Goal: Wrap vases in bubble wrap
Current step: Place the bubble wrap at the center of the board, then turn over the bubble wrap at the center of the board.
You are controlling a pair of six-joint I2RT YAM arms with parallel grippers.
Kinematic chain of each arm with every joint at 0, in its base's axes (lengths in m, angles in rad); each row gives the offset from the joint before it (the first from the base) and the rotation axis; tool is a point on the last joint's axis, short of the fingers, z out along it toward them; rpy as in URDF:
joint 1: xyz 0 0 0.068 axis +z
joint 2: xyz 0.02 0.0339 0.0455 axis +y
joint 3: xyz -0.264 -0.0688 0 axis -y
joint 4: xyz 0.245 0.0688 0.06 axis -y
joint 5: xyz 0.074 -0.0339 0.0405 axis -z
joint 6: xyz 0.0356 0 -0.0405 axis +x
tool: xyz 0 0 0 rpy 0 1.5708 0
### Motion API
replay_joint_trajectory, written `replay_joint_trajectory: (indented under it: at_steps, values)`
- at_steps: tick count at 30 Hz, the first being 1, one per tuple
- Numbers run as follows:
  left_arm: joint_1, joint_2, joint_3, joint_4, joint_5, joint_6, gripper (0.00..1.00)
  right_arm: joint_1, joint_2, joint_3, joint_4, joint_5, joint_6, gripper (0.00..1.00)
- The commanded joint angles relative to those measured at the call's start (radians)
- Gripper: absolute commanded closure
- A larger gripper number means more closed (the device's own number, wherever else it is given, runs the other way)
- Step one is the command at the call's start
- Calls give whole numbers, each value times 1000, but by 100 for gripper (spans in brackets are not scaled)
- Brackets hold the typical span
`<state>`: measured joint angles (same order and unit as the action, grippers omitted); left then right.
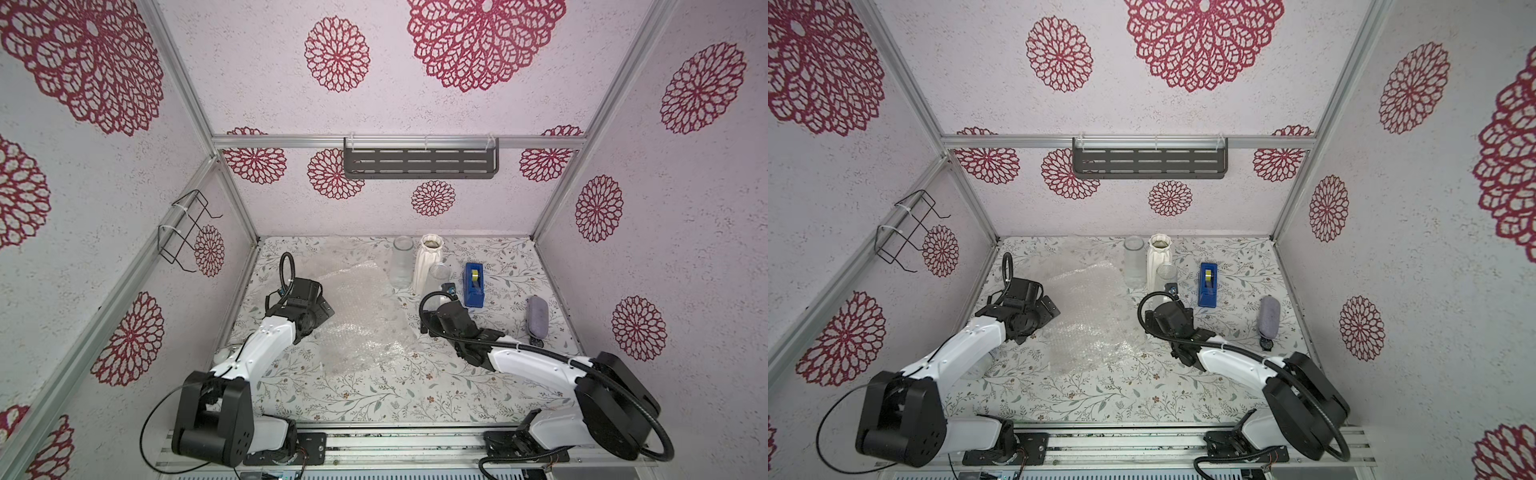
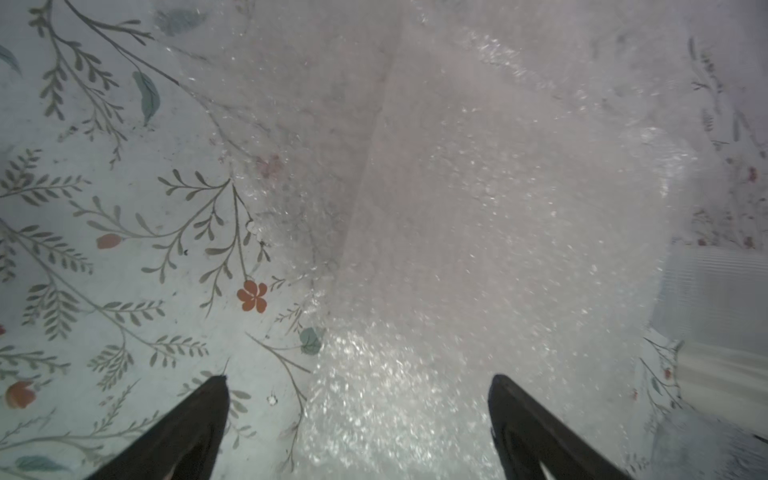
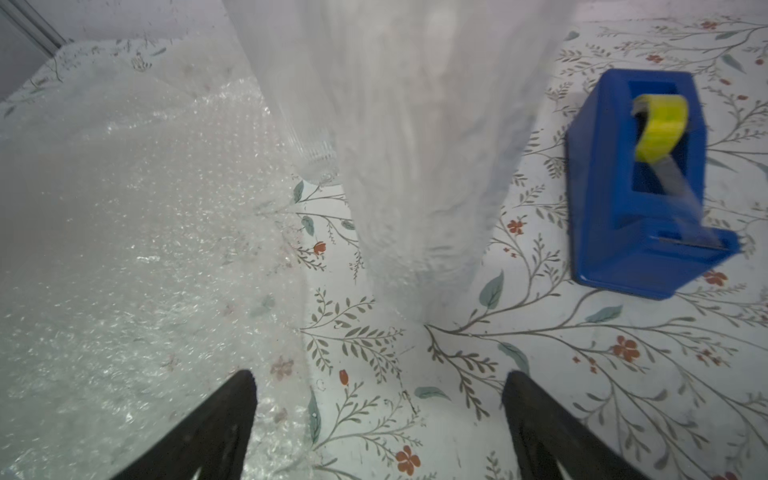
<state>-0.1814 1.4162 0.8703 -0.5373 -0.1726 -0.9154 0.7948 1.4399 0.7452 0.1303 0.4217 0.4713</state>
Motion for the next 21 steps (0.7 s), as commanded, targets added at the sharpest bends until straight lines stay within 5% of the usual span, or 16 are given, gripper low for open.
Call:
replay_joint_trajectory:
  at_steps: [1,9,16,21]
  values:
    - [40,56,36,54,49,53,1,47,66,59,-35,52,-10,5]
    - [92,149,5,195,202,52,4,94,189,110,-59,35,9,4]
    - [95,207,33,233,252,69,27,107,276,153,-77,37,13,4]
    - [98,232,66,238,277,82,55,115,294,171,-83,44,12,4]
